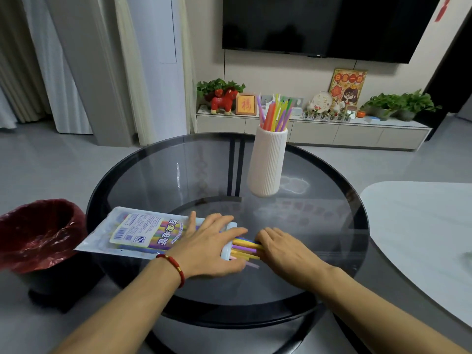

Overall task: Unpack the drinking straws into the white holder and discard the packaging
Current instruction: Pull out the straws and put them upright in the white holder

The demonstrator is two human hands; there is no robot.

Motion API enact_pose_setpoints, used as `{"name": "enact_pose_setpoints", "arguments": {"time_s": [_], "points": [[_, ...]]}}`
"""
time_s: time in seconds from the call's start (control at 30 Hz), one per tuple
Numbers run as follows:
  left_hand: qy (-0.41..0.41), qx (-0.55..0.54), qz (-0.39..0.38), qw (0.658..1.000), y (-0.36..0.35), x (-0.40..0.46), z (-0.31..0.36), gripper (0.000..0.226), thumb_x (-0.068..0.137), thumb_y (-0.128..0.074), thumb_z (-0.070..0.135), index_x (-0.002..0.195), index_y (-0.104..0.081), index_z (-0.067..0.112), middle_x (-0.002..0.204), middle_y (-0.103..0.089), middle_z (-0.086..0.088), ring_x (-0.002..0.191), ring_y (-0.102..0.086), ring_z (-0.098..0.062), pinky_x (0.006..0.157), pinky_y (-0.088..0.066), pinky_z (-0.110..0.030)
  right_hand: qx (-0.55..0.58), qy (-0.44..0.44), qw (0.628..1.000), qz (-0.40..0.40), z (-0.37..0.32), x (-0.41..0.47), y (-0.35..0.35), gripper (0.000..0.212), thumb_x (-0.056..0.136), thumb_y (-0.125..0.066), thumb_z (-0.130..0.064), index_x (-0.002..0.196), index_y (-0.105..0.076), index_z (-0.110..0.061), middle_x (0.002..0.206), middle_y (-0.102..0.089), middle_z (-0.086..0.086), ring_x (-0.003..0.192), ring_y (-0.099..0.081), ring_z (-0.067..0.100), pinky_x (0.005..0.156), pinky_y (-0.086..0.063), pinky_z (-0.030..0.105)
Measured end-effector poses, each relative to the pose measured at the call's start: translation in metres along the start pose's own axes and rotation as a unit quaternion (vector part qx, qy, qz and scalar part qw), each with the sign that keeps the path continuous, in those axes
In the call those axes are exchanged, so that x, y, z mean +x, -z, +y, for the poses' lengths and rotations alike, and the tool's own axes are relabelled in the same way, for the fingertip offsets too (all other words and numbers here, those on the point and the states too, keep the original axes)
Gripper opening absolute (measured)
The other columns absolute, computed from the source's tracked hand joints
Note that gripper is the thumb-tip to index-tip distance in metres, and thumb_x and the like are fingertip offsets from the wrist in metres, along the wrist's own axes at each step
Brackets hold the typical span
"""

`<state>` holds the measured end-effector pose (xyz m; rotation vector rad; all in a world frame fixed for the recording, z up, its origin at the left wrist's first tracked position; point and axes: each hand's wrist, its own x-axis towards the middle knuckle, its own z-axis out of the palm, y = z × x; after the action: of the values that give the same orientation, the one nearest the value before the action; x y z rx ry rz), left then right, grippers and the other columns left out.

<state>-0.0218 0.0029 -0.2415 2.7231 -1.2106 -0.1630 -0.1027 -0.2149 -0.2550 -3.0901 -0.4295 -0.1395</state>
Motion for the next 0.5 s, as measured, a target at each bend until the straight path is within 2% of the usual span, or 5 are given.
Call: {"name": "enact_pose_setpoints", "arguments": {"time_s": [0.1,0.27,0.4,0.5], "points": [[0.014,0.001,0.011,1.000,-0.001,0.003,0.010,0.062,0.091,-0.035,0.070,0.148,-0.028,0.047,0.161,-0.022,0.007,0.150,-0.012,-0.016,0.118,0.006,-0.066,-0.027,0.007,1.000,-0.007,-0.003,-0.002,0.004,0.015,0.110,-0.039,-0.027,0.109,-0.047,-0.014,0.104,-0.054,0.006,0.088,-0.055,0.027,0.068,-0.039,0.037],[0.019,-0.005,0.040,0.999,0.004,0.003,0.010,0.060,0.094,-0.047,0.050,0.149,-0.025,0.045,0.154,-0.031,0.008,0.145,-0.021,-0.015,0.119,-0.004,-0.065,-0.041,-0.046,0.998,-0.024,0.017,-0.017,0.029,0.017,0.111,-0.032,-0.035,0.100,-0.032,-0.022,0.086,-0.045,-0.006,0.082,-0.064,0.032,0.060,-0.033,0.039],[0.009,0.013,0.043,0.999,0.003,0.003,0.012,0.053,0.095,-0.044,0.050,0.146,-0.033,0.040,0.151,-0.031,0.008,0.144,-0.021,-0.016,0.119,-0.004,-0.065,-0.064,-0.063,0.996,-0.028,0.033,-0.035,0.043,0.020,0.110,-0.031,-0.041,0.103,-0.038,-0.023,0.085,-0.044,-0.009,0.077,-0.059,0.026,0.059,-0.035,0.038],[-0.023,0.030,0.077,0.996,0.003,0.009,0.019,0.044,0.098,-0.038,0.054,0.137,-0.041,0.032,0.144,-0.038,0.007,0.138,-0.029,-0.015,0.120,-0.013,-0.058,-0.114,-0.053,0.992,0.024,0.036,-0.038,0.052,0.020,0.110,-0.031,-0.041,0.104,-0.041,-0.024,0.086,-0.043,-0.010,0.077,-0.058,0.021,0.061,-0.033,0.034]]}}
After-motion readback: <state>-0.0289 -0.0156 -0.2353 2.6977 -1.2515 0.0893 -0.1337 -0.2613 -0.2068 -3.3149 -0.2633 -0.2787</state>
